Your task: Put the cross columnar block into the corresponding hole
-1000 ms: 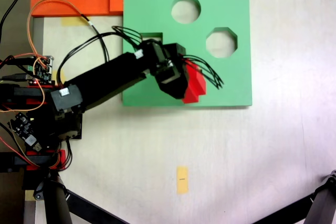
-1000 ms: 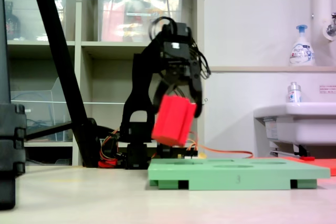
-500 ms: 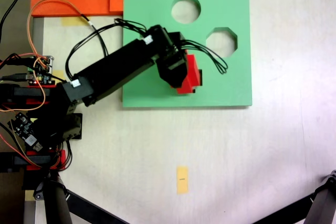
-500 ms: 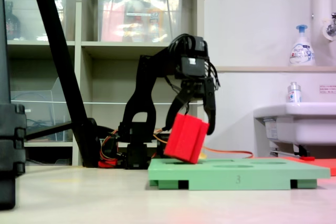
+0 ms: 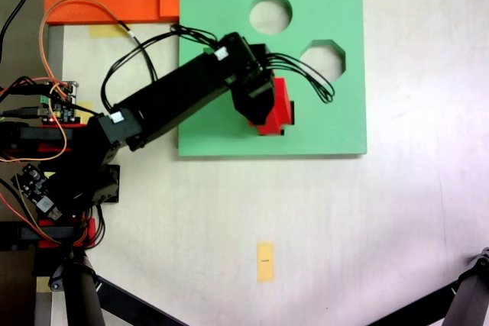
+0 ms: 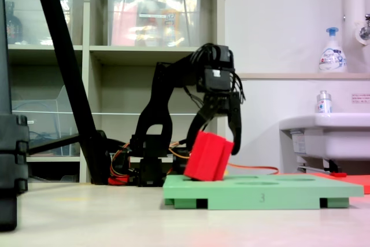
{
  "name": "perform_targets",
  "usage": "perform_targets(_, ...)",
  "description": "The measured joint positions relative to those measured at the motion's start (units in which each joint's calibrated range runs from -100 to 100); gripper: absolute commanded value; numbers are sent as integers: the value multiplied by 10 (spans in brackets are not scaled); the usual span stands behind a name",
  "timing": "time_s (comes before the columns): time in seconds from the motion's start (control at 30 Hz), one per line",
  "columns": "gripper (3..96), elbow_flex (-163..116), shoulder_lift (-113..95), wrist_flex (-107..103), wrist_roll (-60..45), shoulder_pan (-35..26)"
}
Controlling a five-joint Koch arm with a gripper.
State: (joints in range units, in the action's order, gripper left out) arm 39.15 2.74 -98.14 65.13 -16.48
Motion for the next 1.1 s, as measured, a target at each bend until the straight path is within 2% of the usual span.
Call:
perform_targets(0.47,401,17,60,-1,1,-2)
perform_targets(0.57,429,19,62,-1,1,-2)
perform_targets(0.7,523,23,73,-1,0,0)
perform_targets(0.83,547,23,73,-1,0,0)
perform_targets(1.0,832,18,82,-2,0,0)
perform_targets(1.1,877,18,82,-2,0,0)
